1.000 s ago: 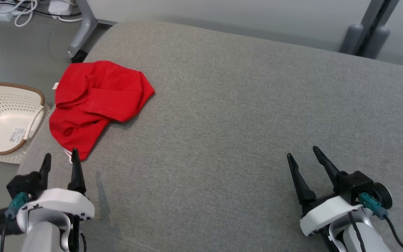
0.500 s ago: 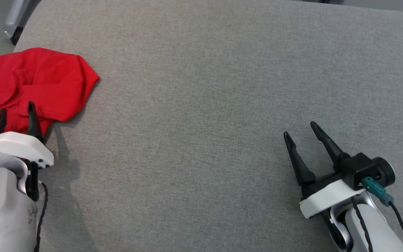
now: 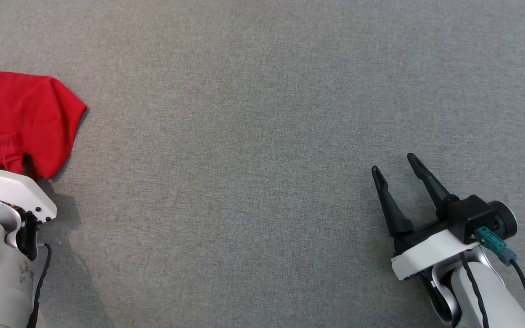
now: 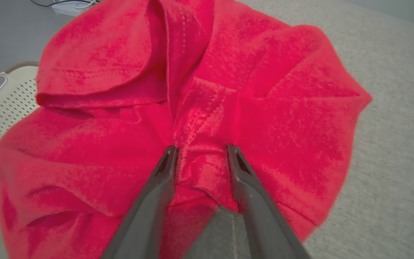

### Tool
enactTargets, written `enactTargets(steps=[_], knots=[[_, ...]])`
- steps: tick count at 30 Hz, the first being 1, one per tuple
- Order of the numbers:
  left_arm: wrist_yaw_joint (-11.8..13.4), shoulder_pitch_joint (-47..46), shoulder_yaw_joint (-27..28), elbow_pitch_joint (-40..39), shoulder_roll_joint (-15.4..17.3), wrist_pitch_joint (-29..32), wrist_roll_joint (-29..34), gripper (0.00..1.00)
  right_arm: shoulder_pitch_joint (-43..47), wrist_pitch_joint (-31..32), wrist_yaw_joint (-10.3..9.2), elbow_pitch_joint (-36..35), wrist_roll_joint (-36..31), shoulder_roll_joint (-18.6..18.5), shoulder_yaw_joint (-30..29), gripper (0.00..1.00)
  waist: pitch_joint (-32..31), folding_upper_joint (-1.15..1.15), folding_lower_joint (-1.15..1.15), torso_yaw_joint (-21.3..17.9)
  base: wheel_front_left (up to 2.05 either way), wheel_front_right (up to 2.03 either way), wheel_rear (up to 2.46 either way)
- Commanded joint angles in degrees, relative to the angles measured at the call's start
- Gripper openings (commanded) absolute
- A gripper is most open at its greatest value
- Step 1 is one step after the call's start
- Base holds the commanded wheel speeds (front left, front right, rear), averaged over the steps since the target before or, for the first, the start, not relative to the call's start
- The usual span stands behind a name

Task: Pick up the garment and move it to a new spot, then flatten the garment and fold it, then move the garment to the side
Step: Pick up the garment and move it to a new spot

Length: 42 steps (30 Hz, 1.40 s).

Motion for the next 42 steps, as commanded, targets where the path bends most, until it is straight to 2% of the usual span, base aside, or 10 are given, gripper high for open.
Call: enactTargets(steps=[1, 10, 15, 19, 21, 26, 33, 40, 41, 42], knots=[[-0.5, 0.6, -0.2, 0.9, 0.1, 0.8, -0.3, 0.00, -0.3, -0.3, -0.02, 0.3, 0.2, 0.2, -0.2, 1.00, -0.8, 0.00, 0.00, -0.4, 0.00, 0.00, 0.00], [-3.6, -2.8, -5.9, -2.1, -0.2, -5.0, 3.2, 0.00, 1.7, -0.3, -0.02, 2.0, 1.4, 2.1, -0.8, 1.00, -6.7, 0.00, 0.00, -1.2, 0.00, 0.00, 0.00], [-4.1, -4.1, -10.0, -5.6, -2.8, -6.8, 5.3, 0.00, 2.8, -0.3, -0.02, 2.6, 2.1, 3.0, -1.0, 1.00, -9.8, 0.00, 0.00, -2.6, 0.00, 0.00, 0.00], [-4.5, -3.4, -15.7, -8.4, -8.3, -7.4, 6.4, 0.00, 3.9, -0.3, -0.02, 3.4, 2.8, 3.8, -1.8, 1.00, -12.0, 0.00, 0.00, -4.5, 0.00, 0.00, 0.00], [-4.4, -2.9, -17.4, -8.9, -9.4, -7.5, 6.3, 0.00, 4.0, -0.3, -0.02, 3.6, 2.9, 3.9, -1.9, 1.00, -12.4, 0.00, 0.00, -5.1, 0.00, 0.00, 0.00], [-4.5, 0.1, -27.9, -12.8, -12.2, -7.6, 1.9, 0.00, 4.6, -0.3, -0.02, 4.0, 3.2, 4.1, -2.5, 1.00, -13.5, 0.00, 0.00, -8.2, 0.00, 0.00, 0.00], [-4.5, 6.0, -47.7, -25.1, -12.2, -6.8, -14.2, 0.00, 4.6, -0.3, -0.02, 4.0, 4.7, 4.2, -2.2, 1.00, -13.7, 0.00, 0.00, -13.0, 0.00, 0.00, 0.00], [1.1, 7.5, -59.5, -31.0, -12.3, -7.4, -21.4, 0.00, 4.5, -0.3, -0.02, 4.1, 5.8, 4.2, -1.9, 1.00, -13.5, 0.00, 0.00, -15.5, 0.00, 0.00, 0.00], [1.8, 7.5, -60.4, -31.0, -12.3, -7.5, -21.7, 0.22, 4.5, -0.3, -0.02, 4.1, 5.9, 4.2, -1.8, 1.00, -13.5, 0.00, 0.00, -15.6, 0.00, 0.00, 0.00], [2.6, 7.7, -60.9, -30.5, -12.3, -7.6, -22.1, 0.69, 4.5, -0.3, -0.02, 4.0, 6.0, 4.2, -1.8, 1.00, -13.5, 0.00, 0.00, -15.7, 0.00, 0.00, 0.00]])
